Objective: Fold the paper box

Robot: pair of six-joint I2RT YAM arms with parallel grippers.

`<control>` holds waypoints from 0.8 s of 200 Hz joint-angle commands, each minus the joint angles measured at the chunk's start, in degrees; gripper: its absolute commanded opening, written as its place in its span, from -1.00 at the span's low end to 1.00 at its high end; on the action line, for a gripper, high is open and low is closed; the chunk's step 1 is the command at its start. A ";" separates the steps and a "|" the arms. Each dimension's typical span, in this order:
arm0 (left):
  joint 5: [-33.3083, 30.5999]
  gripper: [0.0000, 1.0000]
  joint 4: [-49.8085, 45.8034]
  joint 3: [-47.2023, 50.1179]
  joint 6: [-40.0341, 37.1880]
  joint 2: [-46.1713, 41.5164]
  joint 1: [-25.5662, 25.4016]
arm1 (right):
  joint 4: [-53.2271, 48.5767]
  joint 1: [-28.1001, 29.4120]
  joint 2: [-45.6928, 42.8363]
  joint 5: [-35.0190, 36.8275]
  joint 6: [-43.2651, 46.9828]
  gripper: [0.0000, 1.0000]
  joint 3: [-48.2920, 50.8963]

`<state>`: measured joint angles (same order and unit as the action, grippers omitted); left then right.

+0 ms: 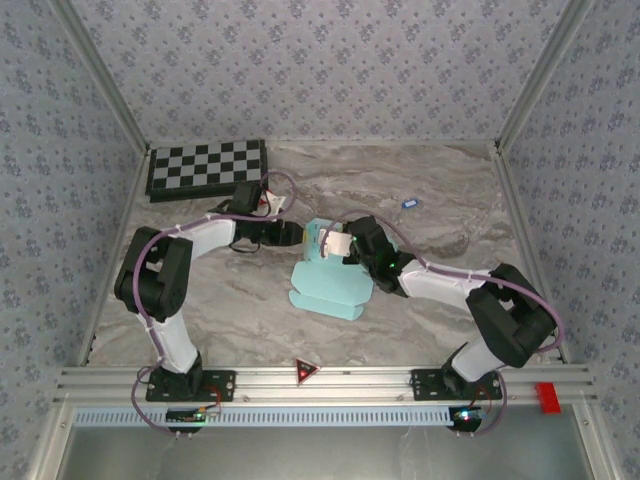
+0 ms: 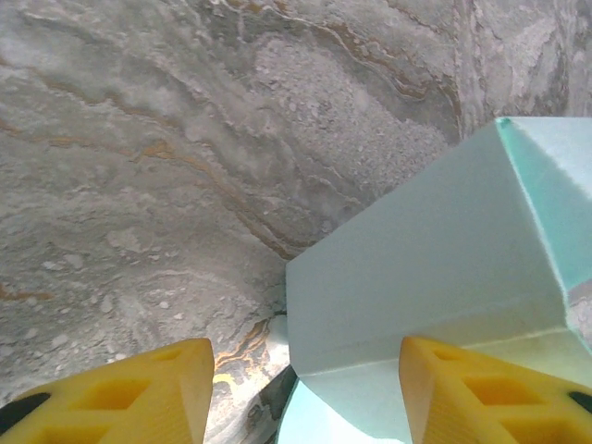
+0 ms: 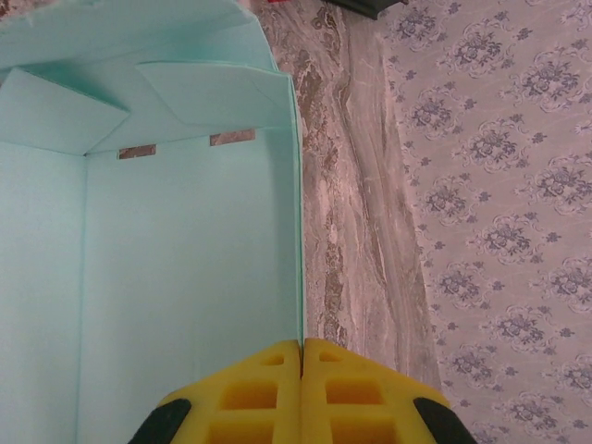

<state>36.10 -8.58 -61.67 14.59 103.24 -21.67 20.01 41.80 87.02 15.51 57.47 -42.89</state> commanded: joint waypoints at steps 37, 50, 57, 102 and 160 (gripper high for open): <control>2.86 0.09 1.72 0.46 -4.13 -0.54 -2.12 | 1.00 0.62 0.83 0.69 0.59 -1.00 0.40; 2.86 0.10 1.97 0.46 -4.22 -0.41 -2.25 | 1.00 0.78 0.78 0.75 0.66 -1.00 0.45; 2.85 0.09 2.28 0.57 -4.28 -0.32 -2.44 | 0.95 0.81 0.78 0.75 0.63 -1.00 0.52; 2.72 0.08 4.31 1.64 -6.53 -0.88 -3.85 | 0.73 0.90 0.85 0.85 0.78 -1.00 0.45; 5.03 -0.06 4.14 1.37 -7.20 -0.42 -4.08 | 0.54 0.88 1.04 1.11 0.88 -1.00 0.23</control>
<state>38.04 -5.69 -60.51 9.13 103.22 -25.21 19.97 42.04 87.13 16.36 57.93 -42.87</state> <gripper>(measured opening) 0.475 0.051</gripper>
